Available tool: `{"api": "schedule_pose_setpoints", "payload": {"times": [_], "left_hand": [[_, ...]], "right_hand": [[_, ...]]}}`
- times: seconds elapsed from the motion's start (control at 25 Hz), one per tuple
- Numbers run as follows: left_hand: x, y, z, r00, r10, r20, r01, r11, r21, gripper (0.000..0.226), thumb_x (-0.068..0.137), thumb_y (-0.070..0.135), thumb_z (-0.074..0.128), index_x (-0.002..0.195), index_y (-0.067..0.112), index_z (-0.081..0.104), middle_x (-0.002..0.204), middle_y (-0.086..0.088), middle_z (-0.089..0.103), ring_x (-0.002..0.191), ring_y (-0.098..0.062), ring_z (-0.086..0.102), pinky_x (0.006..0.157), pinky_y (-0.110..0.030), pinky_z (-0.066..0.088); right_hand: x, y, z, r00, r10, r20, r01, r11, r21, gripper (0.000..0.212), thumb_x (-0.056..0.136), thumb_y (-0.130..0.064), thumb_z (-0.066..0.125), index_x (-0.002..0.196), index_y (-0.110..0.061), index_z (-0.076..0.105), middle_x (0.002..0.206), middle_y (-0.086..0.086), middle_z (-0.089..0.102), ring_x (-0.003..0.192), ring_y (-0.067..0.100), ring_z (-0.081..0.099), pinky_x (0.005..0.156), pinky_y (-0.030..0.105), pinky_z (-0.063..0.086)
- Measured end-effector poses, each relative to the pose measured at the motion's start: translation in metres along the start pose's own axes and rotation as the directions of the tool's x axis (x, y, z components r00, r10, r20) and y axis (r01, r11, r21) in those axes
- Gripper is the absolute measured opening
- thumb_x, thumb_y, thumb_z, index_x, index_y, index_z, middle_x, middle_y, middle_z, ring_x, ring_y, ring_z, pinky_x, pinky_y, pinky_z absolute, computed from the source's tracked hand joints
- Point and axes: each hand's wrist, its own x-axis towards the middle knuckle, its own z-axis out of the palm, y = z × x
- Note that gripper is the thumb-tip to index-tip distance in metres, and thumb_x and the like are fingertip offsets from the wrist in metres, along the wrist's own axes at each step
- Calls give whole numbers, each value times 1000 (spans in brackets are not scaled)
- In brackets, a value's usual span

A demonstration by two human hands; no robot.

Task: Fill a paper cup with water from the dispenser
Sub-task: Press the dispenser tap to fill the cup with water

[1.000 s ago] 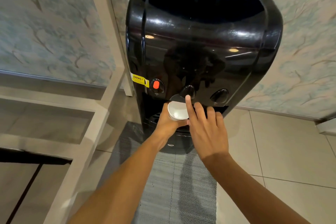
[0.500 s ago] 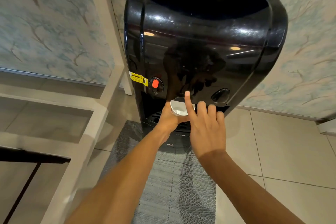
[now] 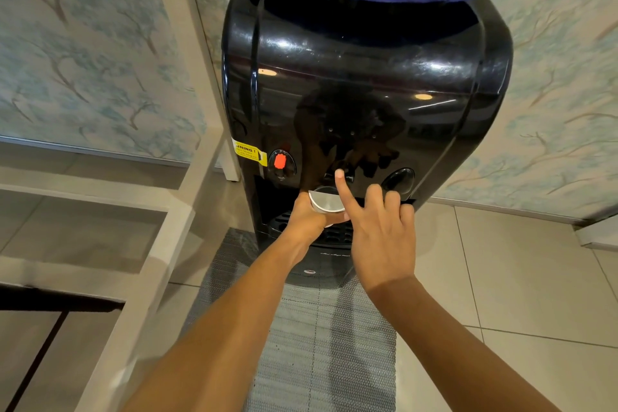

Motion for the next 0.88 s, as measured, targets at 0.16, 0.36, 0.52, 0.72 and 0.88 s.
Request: {"api": "schedule_pose_setpoints", "payload": {"times": [0.16,0.36,0.52,0.72,0.88], "left_hand": [[1,0,0,1000,-1,16,1,1000,4,41,64,8,82,99,14,63,84,3,71,72,0,68,52,-8,48],[2,1,1,999,0,35,0,1000,7,29,65,8,82,86,20,66,70,10,74,70,1,68,52,-8,48],[1,-1,2,1000,-4,7,4,1000,4,38,63,10,83,91,21,62,74,11,74,70,4,67,51,-7,47],[1,0,1,1000,-7,-9,7,1000,3,49,62,11,84,104,16,60,87,4,71,75,-1,68,53,-8,48],[1,1,1,1000,-3,5,3,1000,0,34,63,9,83,90,20,65,77,7,72,71,-1,68,52,-8,48]], "right_hand": [[-1,-1,0,1000,4,2,-4,1000,7,76,84,0,44,146,-29,11,89,8,47,77,23,34,71,35,39],[0,0,-1,1000,-2,20,1,999,37,77,84,1,45,146,-29,10,91,10,48,81,25,43,72,36,40],[0,0,-1,1000,2,21,-3,999,52,78,84,1,48,146,-29,12,93,11,50,82,26,45,73,37,41],[-1,0,0,1000,-2,29,1,998,57,78,85,0,46,147,-29,8,95,11,49,84,26,44,75,37,40],[-1,-1,0,999,-6,41,3,998,70,78,85,0,44,147,-29,6,95,11,48,82,25,40,74,37,39]]}}
